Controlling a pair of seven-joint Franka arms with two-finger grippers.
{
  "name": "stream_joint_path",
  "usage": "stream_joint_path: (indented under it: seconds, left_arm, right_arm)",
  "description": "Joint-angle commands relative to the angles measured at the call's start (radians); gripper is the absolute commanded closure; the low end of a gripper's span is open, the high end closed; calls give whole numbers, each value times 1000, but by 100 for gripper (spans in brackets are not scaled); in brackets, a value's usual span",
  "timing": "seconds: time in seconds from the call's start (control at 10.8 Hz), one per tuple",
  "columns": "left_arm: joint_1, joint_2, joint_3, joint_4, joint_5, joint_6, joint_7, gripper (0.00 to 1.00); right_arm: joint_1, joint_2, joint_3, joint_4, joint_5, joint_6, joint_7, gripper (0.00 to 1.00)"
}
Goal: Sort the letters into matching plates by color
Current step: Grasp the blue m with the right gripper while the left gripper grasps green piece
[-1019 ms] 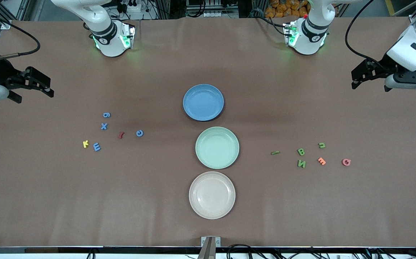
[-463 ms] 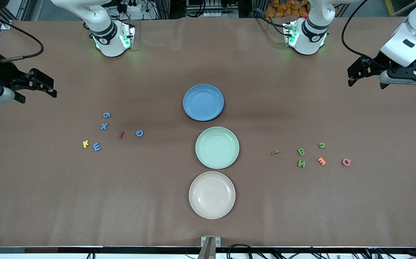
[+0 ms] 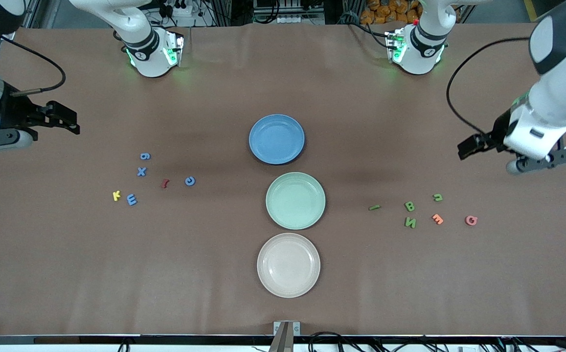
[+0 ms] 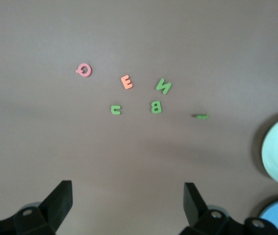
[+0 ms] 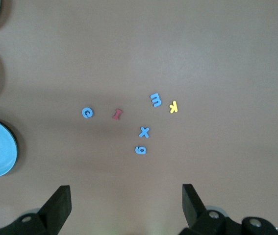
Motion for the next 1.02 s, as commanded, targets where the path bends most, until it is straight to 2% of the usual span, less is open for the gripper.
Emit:
stream_joint_path:
  seconds: [0.0, 0.09, 0.28, 0.65, 0.93]
  left_arm:
    - [-64, 140, 1, 128, 10, 8, -280, 0]
    - [-86, 167, 1, 136, 20, 8, -427, 0]
    - [-128, 224, 1, 149, 58, 11, -596, 0]
    - [-187, 339, 1, 166, 91, 24, -892, 0]
    - [-213, 437, -1, 164, 85, 150, -1224, 0]
  right_arm:
    - [-8, -4, -2, -122, -12, 62, -9, 0]
    - [-10, -4, -2, -183, -12, 120, -9, 0]
    - [-19, 16, -2, -300, -12, 264, -12, 0]
    - [-40, 212, -2, -308, -18, 471, -141, 0]
    - [-62, 301, -2, -311, -18, 562, -262, 0]
